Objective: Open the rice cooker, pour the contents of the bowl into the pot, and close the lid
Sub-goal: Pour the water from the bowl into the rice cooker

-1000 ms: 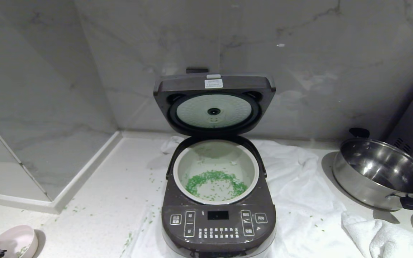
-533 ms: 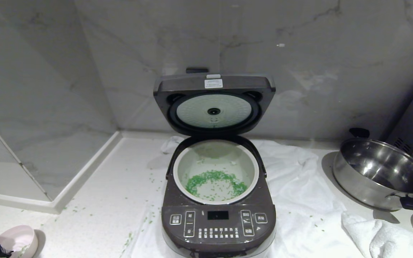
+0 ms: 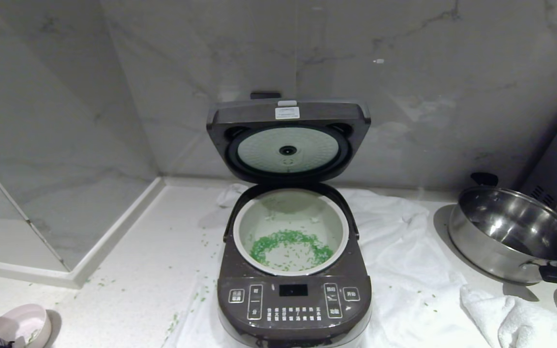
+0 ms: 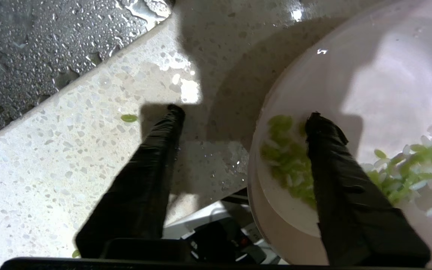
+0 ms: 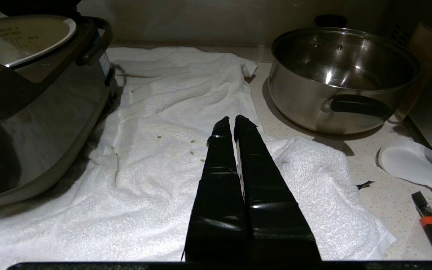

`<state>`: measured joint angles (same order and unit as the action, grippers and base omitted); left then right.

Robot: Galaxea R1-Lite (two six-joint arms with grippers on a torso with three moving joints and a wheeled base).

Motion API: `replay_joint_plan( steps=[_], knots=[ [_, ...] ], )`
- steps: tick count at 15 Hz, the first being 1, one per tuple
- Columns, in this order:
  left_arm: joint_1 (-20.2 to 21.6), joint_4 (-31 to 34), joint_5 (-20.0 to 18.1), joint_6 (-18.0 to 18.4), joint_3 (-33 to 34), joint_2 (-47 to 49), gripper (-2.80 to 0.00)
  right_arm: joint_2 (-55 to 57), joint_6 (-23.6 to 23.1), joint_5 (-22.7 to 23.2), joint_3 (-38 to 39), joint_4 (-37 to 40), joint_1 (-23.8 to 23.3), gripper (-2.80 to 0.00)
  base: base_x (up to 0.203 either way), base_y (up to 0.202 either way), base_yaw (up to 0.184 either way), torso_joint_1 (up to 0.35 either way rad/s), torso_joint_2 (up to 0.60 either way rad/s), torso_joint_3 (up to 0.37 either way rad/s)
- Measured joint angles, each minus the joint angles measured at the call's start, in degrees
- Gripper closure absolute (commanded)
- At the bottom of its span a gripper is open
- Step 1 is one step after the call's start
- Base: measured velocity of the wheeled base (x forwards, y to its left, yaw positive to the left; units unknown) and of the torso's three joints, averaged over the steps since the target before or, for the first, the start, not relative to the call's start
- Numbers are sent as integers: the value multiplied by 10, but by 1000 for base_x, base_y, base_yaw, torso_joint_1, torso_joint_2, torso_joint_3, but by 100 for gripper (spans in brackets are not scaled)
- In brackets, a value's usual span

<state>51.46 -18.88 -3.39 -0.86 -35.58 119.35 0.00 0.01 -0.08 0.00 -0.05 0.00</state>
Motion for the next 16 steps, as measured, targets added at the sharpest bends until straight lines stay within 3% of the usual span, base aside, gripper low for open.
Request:
replay_joint_plan(
  steps=[16],
  knots=[
    [-41, -10, 0, -21, 41, -8, 0, 0, 0, 0, 0, 0, 0, 0, 0, 0, 0, 0, 0, 0]
  ],
)
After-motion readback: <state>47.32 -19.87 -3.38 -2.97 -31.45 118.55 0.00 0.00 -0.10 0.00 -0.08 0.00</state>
